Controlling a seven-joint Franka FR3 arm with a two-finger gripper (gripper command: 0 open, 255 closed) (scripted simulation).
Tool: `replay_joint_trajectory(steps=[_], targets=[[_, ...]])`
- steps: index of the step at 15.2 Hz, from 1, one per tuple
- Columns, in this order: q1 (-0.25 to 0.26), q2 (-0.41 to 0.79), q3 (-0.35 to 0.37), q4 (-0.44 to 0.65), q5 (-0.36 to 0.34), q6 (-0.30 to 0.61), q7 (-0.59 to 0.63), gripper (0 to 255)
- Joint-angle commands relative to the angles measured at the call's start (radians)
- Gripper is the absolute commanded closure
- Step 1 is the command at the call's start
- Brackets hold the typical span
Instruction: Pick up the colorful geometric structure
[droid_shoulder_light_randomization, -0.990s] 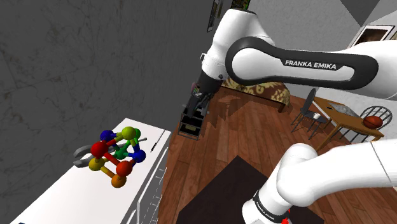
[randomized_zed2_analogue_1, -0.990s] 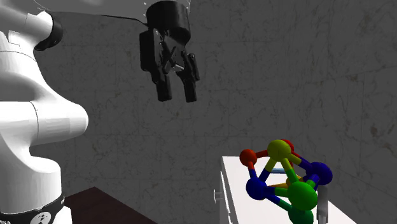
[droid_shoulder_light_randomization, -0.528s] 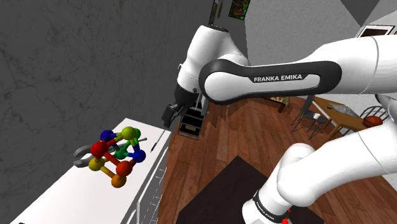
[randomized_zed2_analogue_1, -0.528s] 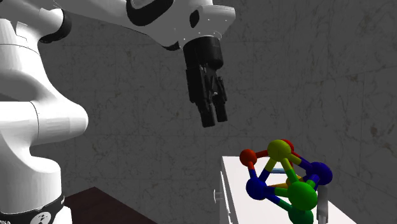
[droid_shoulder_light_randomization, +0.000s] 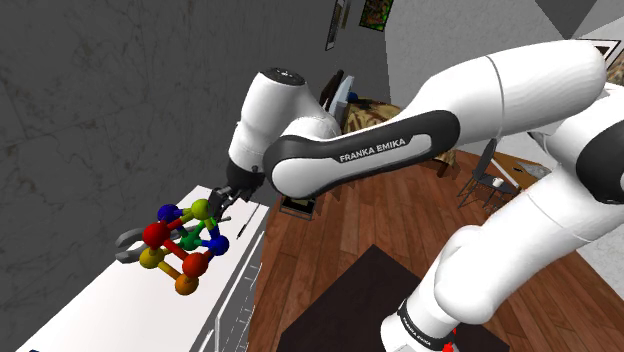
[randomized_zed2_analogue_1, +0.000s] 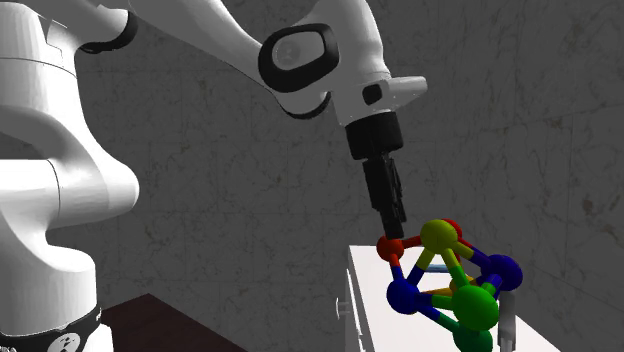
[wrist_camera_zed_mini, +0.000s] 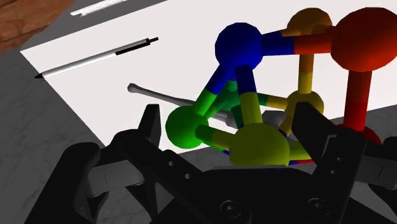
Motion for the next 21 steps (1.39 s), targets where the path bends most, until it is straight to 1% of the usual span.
replay_joint_trajectory(steps=[1,3,10,12,13,21], targets=[[-0.008,0.07,0.03,0.028,-0.05,0.049,0.052,0],[-0.012,0.14,0.054,0.065,-0.112,0.082,0.111,0],[-0.015,0.201,0.058,0.024,-0.178,0.172,0.163,0],[-0.015,0.206,0.058,0.021,-0.184,0.179,0.168,0],[-0.016,0.206,0.058,0.021,-0.184,0.18,0.168,255],[-0.016,0.206,0.058,0.022,-0.184,0.178,0.167,255]])
